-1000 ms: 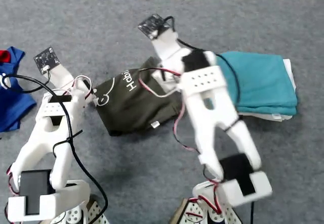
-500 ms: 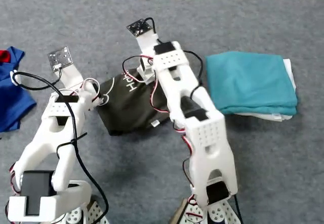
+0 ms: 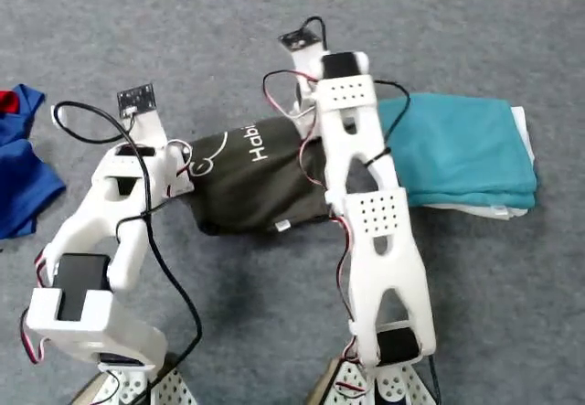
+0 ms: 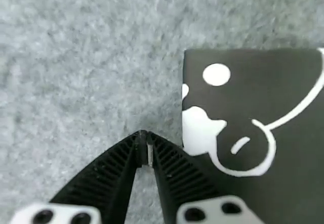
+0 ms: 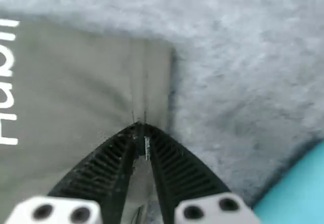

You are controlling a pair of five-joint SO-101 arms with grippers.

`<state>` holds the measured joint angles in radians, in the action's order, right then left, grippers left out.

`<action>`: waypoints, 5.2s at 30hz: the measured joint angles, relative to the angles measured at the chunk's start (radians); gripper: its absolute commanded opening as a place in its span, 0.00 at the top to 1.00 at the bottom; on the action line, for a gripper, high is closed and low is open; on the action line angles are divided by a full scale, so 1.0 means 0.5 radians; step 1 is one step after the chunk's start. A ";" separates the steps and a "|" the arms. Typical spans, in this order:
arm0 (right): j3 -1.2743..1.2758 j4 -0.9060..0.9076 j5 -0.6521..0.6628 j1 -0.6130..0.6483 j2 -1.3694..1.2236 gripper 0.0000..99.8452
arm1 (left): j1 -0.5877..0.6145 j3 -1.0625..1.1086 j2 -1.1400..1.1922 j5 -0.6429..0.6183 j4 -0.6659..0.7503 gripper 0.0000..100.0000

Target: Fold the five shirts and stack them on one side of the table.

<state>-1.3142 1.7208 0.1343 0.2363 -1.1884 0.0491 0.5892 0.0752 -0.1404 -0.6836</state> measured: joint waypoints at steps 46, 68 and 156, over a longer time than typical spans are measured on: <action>0.451 0.086 -0.040 0.117 0.914 0.77 | -0.703 1.378 -2.007 0.203 -0.169 0.98; 1.896 0.092 -0.328 -0.138 2.231 0.77 | -0.611 0.887 -1.792 0.322 -0.574 0.98; 1.455 -0.199 -0.948 -1.390 1.758 0.99 | 0.313 1.452 -2.117 0.319 0.092 0.98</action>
<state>-0.5869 1.6210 -0.3399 -0.4588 -0.3092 0.2056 1.3149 -0.9835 0.0192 -0.6375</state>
